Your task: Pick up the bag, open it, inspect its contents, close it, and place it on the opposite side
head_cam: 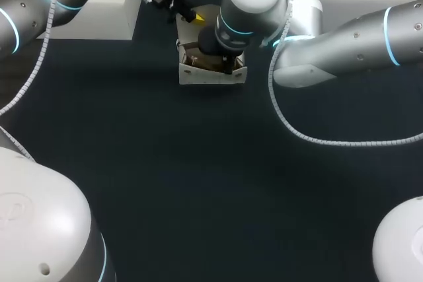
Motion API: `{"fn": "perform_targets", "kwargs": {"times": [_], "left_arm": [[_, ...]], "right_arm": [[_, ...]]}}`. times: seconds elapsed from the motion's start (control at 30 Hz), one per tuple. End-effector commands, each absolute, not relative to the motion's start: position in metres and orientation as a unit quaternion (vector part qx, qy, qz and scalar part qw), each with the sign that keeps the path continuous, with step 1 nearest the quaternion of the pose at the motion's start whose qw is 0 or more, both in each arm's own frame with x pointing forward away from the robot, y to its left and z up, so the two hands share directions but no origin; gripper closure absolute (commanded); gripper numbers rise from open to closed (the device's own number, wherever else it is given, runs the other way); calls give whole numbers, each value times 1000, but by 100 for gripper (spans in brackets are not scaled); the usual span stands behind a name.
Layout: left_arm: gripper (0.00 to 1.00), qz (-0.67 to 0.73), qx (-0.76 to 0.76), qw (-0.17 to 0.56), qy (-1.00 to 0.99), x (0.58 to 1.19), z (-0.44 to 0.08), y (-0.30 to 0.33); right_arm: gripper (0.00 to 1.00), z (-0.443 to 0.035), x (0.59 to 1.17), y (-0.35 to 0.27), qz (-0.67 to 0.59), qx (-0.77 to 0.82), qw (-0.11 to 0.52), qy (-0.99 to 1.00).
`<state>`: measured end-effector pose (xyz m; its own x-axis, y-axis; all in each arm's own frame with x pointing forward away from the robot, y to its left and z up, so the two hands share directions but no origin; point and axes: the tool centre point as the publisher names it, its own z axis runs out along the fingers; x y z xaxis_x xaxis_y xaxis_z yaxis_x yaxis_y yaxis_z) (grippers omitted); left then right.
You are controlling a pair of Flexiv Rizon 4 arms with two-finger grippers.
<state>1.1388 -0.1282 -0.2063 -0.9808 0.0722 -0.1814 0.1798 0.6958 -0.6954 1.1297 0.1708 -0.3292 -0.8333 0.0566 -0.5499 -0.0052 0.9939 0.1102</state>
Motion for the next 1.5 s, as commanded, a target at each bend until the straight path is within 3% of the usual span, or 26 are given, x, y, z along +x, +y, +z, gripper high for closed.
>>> {"fn": "perform_targets", "kwargs": {"times": [0.03, 1.13, 1.17, 1.23, 1.3, 1.43, 1.5], "left_arm": [[100, -385, 71, 69, 918, 1139, -203, -130], [100, -381, 78, 70, 919, 1139, -204, -133], [100, -381, 77, 70, 919, 1138, -204, -133], [100, -381, 77, 71, 919, 1137, -202, -134], [100, -381, 79, 72, 918, 1135, -201, -134], [100, -379, 78, 73, 919, 1133, -199, -135], [100, -377, 75, 74, 920, 1132, -199, -135]], "right_arm": [[0, -334, 1132, 171, 52, 12, 287, 956], [0, -329, 1135, 171, 51, 5, 294, 954], [2, -328, 1135, 171, 51, 5, 295, 954], [34, -324, 1134, 170, 51, 5, 300, 952], [51, -319, 1134, 170, 51, 5, 308, 950], [54, -304, 1130, 169, 47, 12, 329, 943], [60, -295, 1127, 169, 47, 13, 342, 938]]}}
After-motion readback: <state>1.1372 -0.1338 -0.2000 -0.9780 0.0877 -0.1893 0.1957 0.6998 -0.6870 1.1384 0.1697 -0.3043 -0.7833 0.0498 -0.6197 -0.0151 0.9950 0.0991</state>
